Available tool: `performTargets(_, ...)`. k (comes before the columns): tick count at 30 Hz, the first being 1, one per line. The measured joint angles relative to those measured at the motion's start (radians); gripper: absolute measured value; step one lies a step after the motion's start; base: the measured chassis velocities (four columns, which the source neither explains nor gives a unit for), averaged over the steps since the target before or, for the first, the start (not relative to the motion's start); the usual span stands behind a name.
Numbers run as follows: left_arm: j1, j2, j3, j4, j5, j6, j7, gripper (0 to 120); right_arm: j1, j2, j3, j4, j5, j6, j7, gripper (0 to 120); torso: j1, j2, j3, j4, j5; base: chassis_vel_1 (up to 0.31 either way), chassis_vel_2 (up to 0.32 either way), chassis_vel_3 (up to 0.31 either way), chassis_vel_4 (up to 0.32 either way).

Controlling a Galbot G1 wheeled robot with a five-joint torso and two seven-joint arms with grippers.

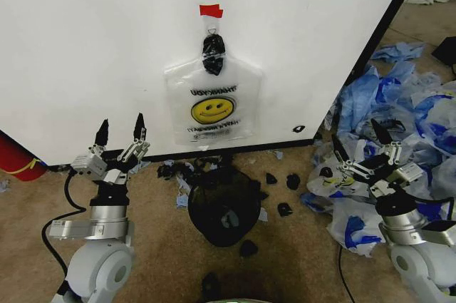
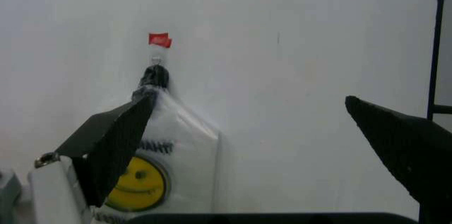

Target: Pick up the garbage bag from the wall and place it over the trash bin.

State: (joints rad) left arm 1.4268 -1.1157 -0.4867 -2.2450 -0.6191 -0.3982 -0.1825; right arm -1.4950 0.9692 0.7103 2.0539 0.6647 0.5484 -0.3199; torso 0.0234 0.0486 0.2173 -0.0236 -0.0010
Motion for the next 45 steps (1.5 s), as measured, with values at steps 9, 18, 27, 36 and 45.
performTargets(9, 0.006, 0.001, -0.005, 0.000, -0.002, 0.000, 0.000, 100, 0.017, -0.004, -0.053, -0.006, 0.050, -0.016, 0.001, 100, 0.000, 0.000, 0.000, -0.0001, 0.0000, 0.000, 0.000, 0.000, 0.000)
performTargets(18, 0.040, 0.002, -0.020, -0.010, -0.002, 0.000, -0.005, 100, 0.194, -0.054, -0.301, 0.057, 0.412, -0.164, 0.138, 100, 0.000, 0.000, 0.000, 0.0001, -0.0003, 0.000, 0.000, 0.000, 0.000)
performTargets(27, 0.107, -0.017, -0.055, -0.031, 0.006, -0.001, -0.004, 100, 0.504, -0.037, -0.538, -0.058, 0.743, -0.235, 0.184, 100, 0.000, 0.000, 0.000, 0.0000, 0.0004, 0.000, 0.000, 0.000, 0.000)
performTargets(36, 0.202, -0.092, -0.086, -0.057, 0.061, -0.017, 0.010, 100, 0.794, 0.043, -0.738, -0.240, 0.886, -0.272, 0.140, 100, 0.000, 0.000, 0.000, 0.0003, 0.0000, 0.000, 0.000, 0.000, 0.000)
performTargets(45, 0.204, -0.124, -0.102, -0.021, 0.058, -0.054, 0.034, 100, 1.000, 0.191, -0.897, -0.498, 0.916, -0.289, 0.046, 100, 0.000, 0.000, 0.000, -0.0002, -0.0001, 0.000, 0.000, 0.000, 0.000)
